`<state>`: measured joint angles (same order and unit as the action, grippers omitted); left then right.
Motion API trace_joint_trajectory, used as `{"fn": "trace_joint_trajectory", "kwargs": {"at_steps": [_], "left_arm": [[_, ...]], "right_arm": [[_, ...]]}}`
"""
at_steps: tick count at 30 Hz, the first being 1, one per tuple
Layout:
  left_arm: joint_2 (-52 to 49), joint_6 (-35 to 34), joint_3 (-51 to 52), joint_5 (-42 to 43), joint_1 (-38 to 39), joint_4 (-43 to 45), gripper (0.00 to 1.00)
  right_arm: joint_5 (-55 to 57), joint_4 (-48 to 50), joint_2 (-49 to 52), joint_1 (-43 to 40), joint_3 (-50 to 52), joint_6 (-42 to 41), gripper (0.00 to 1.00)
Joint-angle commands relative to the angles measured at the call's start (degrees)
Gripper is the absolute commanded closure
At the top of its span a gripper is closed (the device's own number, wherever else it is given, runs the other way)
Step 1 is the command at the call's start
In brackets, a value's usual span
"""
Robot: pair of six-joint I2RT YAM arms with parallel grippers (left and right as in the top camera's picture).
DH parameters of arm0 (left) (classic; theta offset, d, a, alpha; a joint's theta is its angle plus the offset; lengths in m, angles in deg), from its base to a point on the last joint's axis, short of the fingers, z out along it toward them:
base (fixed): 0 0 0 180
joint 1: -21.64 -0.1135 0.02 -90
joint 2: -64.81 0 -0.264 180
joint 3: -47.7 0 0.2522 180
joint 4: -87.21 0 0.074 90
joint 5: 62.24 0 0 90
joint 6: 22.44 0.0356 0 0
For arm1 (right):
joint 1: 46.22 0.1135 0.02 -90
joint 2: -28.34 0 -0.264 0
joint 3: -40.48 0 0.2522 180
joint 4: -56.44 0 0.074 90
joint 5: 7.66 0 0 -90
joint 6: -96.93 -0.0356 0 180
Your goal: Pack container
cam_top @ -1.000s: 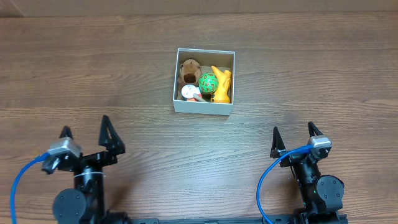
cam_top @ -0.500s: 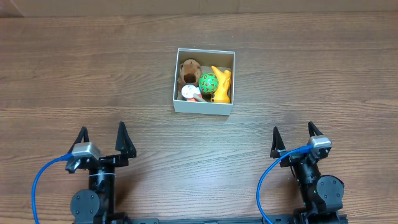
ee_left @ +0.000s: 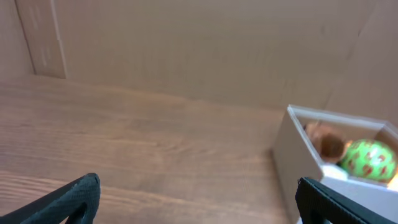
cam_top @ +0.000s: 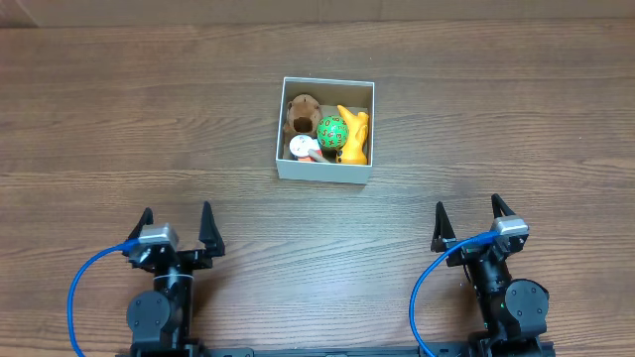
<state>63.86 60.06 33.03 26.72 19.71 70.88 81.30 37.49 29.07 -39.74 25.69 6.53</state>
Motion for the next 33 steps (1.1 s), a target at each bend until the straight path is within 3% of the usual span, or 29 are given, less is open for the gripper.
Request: {"fn": "trace_joint_trajectory", "kwargs": {"at_steps": [1,5,33], "left_arm": [[0.76,13.2,0.66,0.5,-0.39,-0.2,0.0],[0.76,18.88,0.66,0.72,-0.39,-0.28,0.0],[0.66,18.67,0.63,1.09,-0.33,-1.86,0.0]], "right_arm": [[0.57,0.37,-0.57,0.2,0.59,-0.28,0.0],[0.57,0.37,-0.57,0.2,0.59,-0.31,0.0],[0.57,0.37,-0.57,0.2,0.59,-0.28,0.0]]}}
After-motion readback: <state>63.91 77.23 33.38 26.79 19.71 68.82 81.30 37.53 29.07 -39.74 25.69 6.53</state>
